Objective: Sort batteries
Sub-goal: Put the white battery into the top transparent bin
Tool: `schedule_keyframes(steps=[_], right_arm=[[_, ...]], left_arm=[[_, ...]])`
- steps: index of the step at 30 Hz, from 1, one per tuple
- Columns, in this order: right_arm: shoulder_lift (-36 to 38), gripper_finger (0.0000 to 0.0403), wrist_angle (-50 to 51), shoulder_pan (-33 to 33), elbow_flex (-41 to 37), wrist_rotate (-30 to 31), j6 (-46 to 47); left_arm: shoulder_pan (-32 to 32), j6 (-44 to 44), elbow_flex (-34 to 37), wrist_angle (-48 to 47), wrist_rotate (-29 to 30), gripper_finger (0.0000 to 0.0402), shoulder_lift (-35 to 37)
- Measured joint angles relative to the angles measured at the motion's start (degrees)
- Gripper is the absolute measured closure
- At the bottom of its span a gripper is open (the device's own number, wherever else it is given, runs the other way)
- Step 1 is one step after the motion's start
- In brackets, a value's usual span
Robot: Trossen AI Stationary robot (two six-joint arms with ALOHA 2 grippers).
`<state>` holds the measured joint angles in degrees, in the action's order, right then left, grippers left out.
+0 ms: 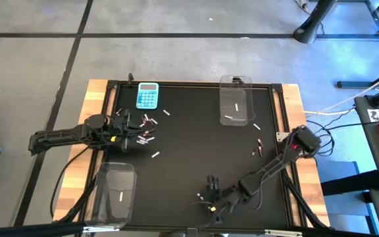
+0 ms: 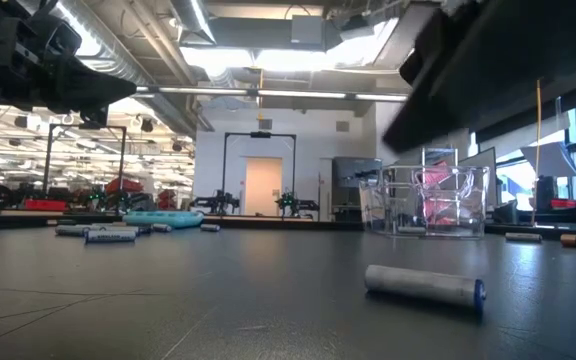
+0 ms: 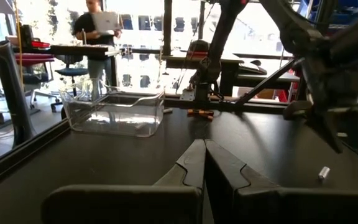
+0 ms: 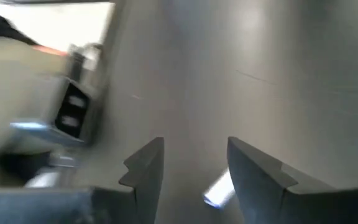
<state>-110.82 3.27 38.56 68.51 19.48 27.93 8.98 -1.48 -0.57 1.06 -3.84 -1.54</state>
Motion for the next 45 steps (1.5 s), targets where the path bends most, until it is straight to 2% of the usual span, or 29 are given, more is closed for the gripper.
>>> schedule_keyframes(steps=[4,12,18,21,25,31,36,39,45], right_arm=[[-2.2,0.0240,-0.4,0.6,0.1,4.7,-1.5],[-7.2,0.0246,-10.6,0.0,0.2,4.9,-4.7],[-10.0,0.0246,-12.6,-0.9,0.1,1.3,-6.0],[-11.2,0.0246,-18.1,-1.3,0.1,-2.8,-10.5],[-11.0,0.0246,-22.9,-2.1,0.4,-3.5,-16.7],[-12.7,0.0246,-18.5,-5.2,6.4,-13.8,-22.1],[-15.2,0.0246,-12.5,-6.5,9.8,-16.8,-23.9],[-15.3,0.0246,-10.6,-6.4,10.0,-16.0,-23.9],[-14.1,0.0247,-3.1,-5.9,10.0,-8.0,-22.3]], left_arm=[[0.0,0.0,0.0,0.0,0.0,0.0402,0.0],[0.0,0.0,0.0,0.0,0.0,0.0402,0.0],[0.0,0.0,0.0,0.0,0.0,0.0402,0.0],[0.0,0.0,0.0,0.0,0.0,0.0402,0.0],[0.0,0.0,0.0,0.0,0.0,0.0402,0.0],[0.0,0.0,0.0,0.0,0.0,0.0402,0.0],[0.0,0.0,0.0,0.0,0.0,0.0402,0.0],[0.0,0.0,0.0,0.0,0.0,0.0402,0.0],[0.0,0.0,0.0,0.0,0.0,0.0402,0.0]])
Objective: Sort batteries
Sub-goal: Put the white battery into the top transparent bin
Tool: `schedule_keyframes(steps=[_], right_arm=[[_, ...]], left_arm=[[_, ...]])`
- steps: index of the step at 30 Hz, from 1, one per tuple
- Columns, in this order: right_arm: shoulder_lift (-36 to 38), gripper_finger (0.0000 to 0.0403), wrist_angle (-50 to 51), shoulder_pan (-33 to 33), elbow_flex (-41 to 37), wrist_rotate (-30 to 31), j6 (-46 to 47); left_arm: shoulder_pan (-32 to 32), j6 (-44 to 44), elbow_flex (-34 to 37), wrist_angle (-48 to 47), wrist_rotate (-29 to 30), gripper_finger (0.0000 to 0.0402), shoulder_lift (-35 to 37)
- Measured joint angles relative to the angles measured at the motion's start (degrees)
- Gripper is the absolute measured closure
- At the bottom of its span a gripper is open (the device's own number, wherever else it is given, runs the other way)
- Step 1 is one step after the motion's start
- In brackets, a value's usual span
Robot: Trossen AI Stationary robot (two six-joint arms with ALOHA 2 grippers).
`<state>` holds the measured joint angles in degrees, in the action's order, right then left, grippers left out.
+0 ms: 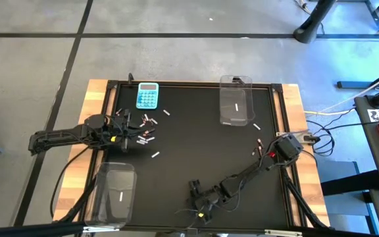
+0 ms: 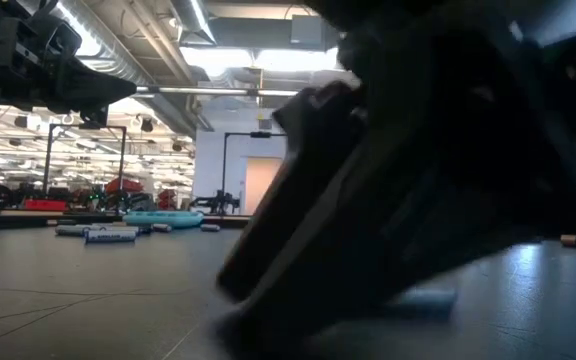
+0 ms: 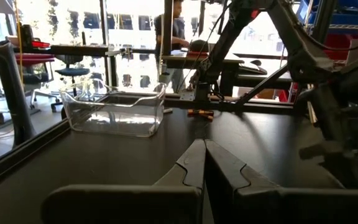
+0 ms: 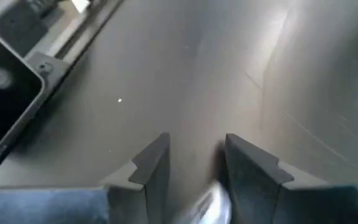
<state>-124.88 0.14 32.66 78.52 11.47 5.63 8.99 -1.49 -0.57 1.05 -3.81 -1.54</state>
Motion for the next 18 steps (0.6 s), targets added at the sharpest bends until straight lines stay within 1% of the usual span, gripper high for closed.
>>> schedule_keyframes(steps=[2,6,8,10,13,16,18], right_arm=[[1.9,0.0247,5.7,0.1,-0.1,4.3,1.8],[7.2,0.0247,17.4,0.6,-0.3,15.5,8.7],[10.5,0.0247,21.3,1.3,-0.2,18.8,12.6],[13.3,0.0247,26.5,2.1,-0.2,19.2,18.6],[16.3,0.0247,36.3,3.4,-0.2,18.4,31.2],[18.1,0.0247,49.4,4.4,-0.2,15.4,46.4],[18.0,0.0247,60.3,5.1,-0.4,13.1,56.9]], left_arm=[[0.0,0.0,0.0,0.0,0.0,0.0402,0.0],[0.0,0.0,0.0,0.0,0.0,0.0402,0.0],[0.0,0.0,0.0,0.0,0.0,0.0402,0.0],[0.0,0.0,0.0,0.0,0.0,0.0402,0.0],[0.0,0.0,0.0,0.0,0.0,0.0402,0.0],[0.0,0.0,0.0,0.0,0.0,0.0402,0.0],[0.0,0.0,0.0,0.0,0.0,0.0402,0.0]])
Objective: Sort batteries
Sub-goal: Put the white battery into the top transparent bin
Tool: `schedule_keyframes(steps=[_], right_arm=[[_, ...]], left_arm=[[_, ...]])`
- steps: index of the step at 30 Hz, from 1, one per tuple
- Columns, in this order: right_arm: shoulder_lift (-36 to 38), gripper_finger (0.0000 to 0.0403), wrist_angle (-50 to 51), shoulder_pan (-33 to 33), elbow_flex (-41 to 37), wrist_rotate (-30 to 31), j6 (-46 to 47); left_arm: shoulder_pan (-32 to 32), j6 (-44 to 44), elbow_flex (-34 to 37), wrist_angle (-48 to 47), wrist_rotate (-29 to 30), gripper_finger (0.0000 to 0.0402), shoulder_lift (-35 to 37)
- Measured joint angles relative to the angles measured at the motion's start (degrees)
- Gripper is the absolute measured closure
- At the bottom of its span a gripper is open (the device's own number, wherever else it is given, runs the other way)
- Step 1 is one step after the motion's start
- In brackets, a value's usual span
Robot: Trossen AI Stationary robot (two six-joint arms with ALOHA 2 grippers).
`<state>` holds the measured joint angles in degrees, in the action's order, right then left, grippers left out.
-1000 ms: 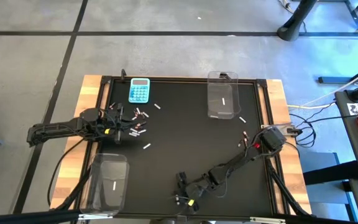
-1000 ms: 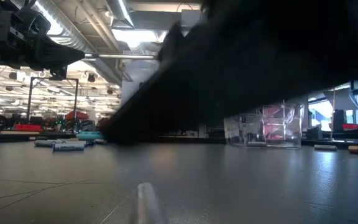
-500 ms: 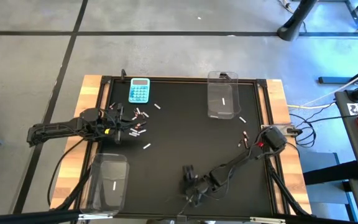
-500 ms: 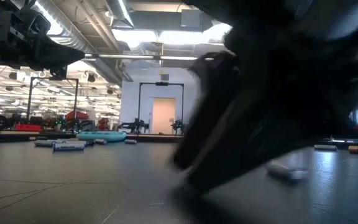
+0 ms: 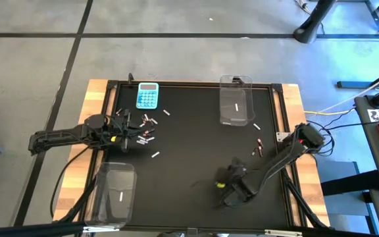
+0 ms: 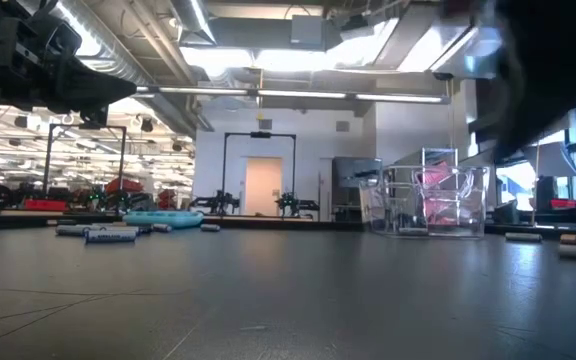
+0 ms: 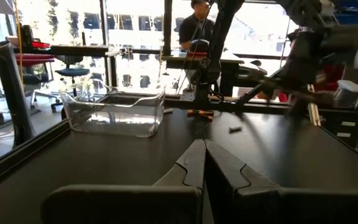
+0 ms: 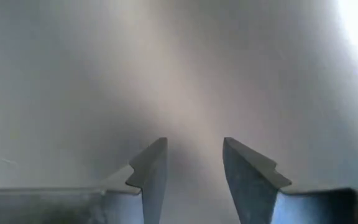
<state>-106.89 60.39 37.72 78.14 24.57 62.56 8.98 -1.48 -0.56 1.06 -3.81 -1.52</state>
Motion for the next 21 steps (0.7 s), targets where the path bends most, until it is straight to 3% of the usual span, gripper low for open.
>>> schedule_keyframes(steps=[4,8,16,21], right_arm=[[0.3,0.0247,15.0,0.2,-3.9,-5.2,17.0],[3.8,0.0247,17.6,-1.2,-12.5,-11.6,24.5],[10.5,0.0247,10.1,-5.9,-25.6,-19.3,24.9],[11.3,0.0247,9.9,-9.0,-27.7,-19.8,16.9]], left_arm=[[0.0,0.0,0.0,0.0,0.0,0.0402,0.0],[0.0,0.0,0.0,0.0,0.0,0.0402,0.0],[0.0,0.0,0.0,0.0,0.0,0.0402,0.0],[0.0,0.0,0.0,0.0,0.0,0.0402,0.0]])
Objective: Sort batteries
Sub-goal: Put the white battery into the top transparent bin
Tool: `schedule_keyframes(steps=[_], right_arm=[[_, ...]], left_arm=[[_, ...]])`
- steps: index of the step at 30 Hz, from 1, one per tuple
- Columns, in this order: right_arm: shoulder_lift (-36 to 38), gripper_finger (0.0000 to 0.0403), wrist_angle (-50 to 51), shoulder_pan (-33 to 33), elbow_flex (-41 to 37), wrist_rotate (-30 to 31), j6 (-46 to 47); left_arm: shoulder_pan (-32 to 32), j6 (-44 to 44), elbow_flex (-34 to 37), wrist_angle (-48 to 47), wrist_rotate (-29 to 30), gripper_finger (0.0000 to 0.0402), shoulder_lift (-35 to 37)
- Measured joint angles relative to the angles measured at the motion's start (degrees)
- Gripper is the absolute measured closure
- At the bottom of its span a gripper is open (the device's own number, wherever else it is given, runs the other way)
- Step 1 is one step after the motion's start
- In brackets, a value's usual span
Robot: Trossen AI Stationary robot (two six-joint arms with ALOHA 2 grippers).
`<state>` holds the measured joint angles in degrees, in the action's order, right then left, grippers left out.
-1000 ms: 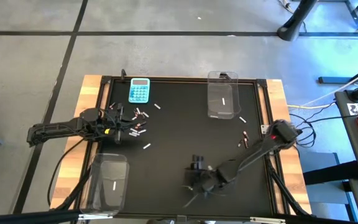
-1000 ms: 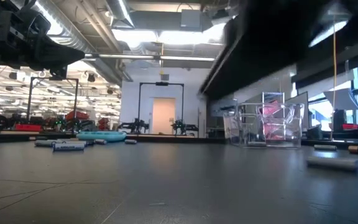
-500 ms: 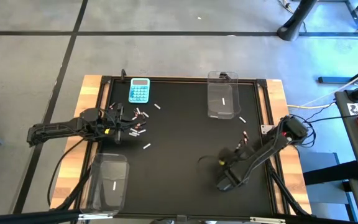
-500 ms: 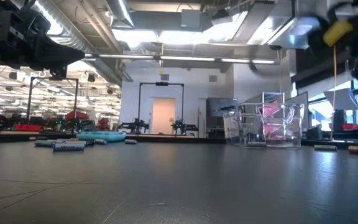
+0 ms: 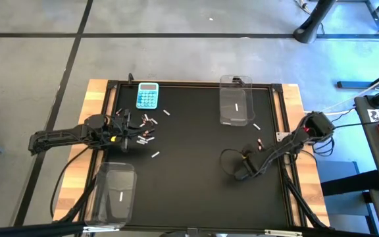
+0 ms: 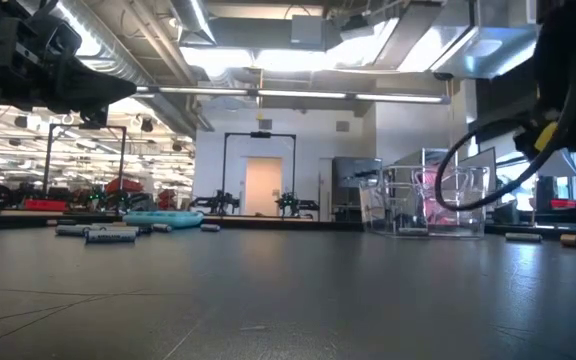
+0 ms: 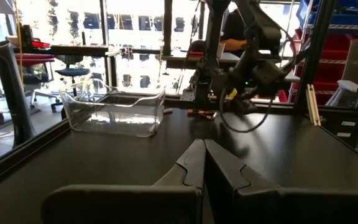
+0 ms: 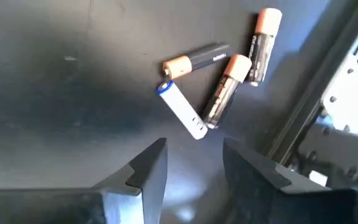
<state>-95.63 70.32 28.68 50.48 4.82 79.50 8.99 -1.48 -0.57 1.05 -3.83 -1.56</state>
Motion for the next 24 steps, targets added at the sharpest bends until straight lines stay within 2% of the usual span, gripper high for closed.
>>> schedule_keyframes(steps=[8,13,16,19,24], right_arm=[[0.1,0.0247,-5.7,-5.9,-4.6,-4.2,-23.6],[0.3,0.0246,-8.3,-7.2,-4.9,-4.7,-34.7],[0.3,0.0249,-10.3,-7.6,-4.9,-7.1,-41.0],[0.3,0.0264,-12.0,-7.6,-5.0,-8.4,-46.4],[0.2,0.0314,-12.9,-7.5,-5.0,-10.2,-47.2]], left_arm=[[0.0,0.0,0.0,0.0,0.0,0.0402,0.0],[0.0,0.0,0.0,0.0,0.0,0.0402,0.0],[0.0,0.0,0.0,0.0,0.0,0.0402,0.0],[0.0,0.0,0.0,0.0,0.0,0.0402,0.0],[0.0,0.0,0.0,0.0,0.0,0.0402,0.0]])
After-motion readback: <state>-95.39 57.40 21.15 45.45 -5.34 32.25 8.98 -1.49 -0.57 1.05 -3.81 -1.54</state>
